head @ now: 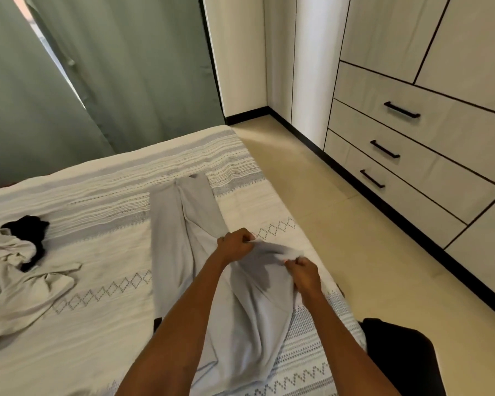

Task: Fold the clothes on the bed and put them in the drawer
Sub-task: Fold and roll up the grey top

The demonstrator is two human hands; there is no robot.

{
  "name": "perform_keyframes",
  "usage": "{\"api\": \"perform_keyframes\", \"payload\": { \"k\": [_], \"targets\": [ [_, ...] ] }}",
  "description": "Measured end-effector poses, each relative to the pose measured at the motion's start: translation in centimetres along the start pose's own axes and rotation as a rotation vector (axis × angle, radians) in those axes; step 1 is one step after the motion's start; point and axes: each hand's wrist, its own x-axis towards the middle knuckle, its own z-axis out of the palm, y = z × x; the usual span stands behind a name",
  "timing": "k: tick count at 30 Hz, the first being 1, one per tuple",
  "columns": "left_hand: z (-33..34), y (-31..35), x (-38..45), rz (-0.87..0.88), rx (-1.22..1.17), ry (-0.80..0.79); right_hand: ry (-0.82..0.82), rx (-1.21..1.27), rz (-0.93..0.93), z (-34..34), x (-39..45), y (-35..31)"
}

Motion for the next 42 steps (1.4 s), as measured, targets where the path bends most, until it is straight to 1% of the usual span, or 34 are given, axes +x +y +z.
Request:
{"api": "perform_keyframes", "payload": {
  "k": [3,5,6,7,9,13,14,15,17,18,19,21,24,25,26,29,30,32,35,37,39,40,42],
  "targets": [
    [-1.6,-1.0,-2.1,0.005,-0.095,-0.02,-0.016,0.096,-0.157,0.8,-2.6,-1.6],
    [-2.4,-2.6,-3.4,0.02,-0.17,-0.023,-0.077,0.118,-0.298,1.6,-5.4,-1.7],
    [-2.7,-3.4,-4.1,0.027,-0.228,0.004,-0.127,0.086,-0.362,2.0,-6.7,-1.6],
    [-3.0,-4.1,-5.0,0.025,-0.304,0.044,-0.181,0.029,-0.419,2.6,-7.9,-1.4],
    [-3.4,-5.4,-7.9,0.003,-0.409,0.137,-0.24,-0.166,-0.585,3.7,-10.7,-1.0],
    [-2.6,-9.8,-13.1,-0.026,-0.492,0.332,-0.351,-0.531,-0.942,7.5,-15.4,1.6],
    [-2.2,-10.7,-14.1,-0.069,-0.532,0.373,-0.399,-0.609,-1.005,8.6,-16.0,2.5],
    [-1.4,-12.0,-15.2,-0.163,-0.607,0.405,-0.463,-0.681,-1.044,9.6,-16.7,3.5],
    [0.3,-13.6,-16.6,-0.4,-0.755,0.392,-0.598,-0.833,-1.025,10.9,-17.3,4.8],
    [1.1,-14.5,-17.3,-0.483,-0.803,0.373,-0.644,-0.866,-1.008,11.2,-17.6,5.2],
    [1.8,-15.1,-17.4,-0.509,-0.826,0.367,-0.66,-0.856,-1.003,11.1,-17.6,5.5],
    [2.5,-15.5,-18.2,-0.519,-0.771,0.392,-0.611,-0.792,-1.051,10.9,-17.5,6.2],
    [2.2,-14.2,-19.0,-0.438,-0.618,0.44,-0.331,-0.691,-1.079,9.5,-16.3,6.5],
    [2.6,-14.1,-19.3,-0.406,-0.549,0.452,-0.264,-0.703,-1.051,8.7,-16.2,6.5],
    [2.8,-13.7,-19.7,-0.395,-0.481,0.454,-0.235,-0.724,-1.014,7.9,-15.9,6.5],
    [3.6,-12.7,-21.0,-0.429,-0.379,0.417,-0.263,-0.861,-0.916,5.8,-15.4,7.4],
    [3.9,-12.4,-21.4,-0.436,-0.366,0.382,-0.276,-0.911,-0.916,5.4,-15.5,7.8],
    [4.3,-12.1,-22.0,-0.408,-0.324,0.322,-0.27,-0.984,-0.963,4.9,-15.6,8.6],
    [5.0,-11.9,-22.6,-0.358,-0.229,0.301,-0.192,-1.043,-1.039,4.9,-15.8,8.6],
    [5.4,-12.0,-22.6,-0.346,-0.16,0.283,-0.152,-1.099,-1.057,5.3,-15.7,8.5],
    [5.6,-11.9,-22.7,-0.348,-0.131,0.297,-0.12,-1.109,-1.063,5.4,-16.0,8.2],
    [5.5,-11.8,-22.8,-0.345,-0.15,0.333,-0.104,-1.084,-1.076,5.4,-16.1,8.0],
    [4.9,-11.5,-23.2,-0.353,-0.256,0.408,-0.115,-1.0,-1.125,5.2,-16.5,7.5]
  ]
}}
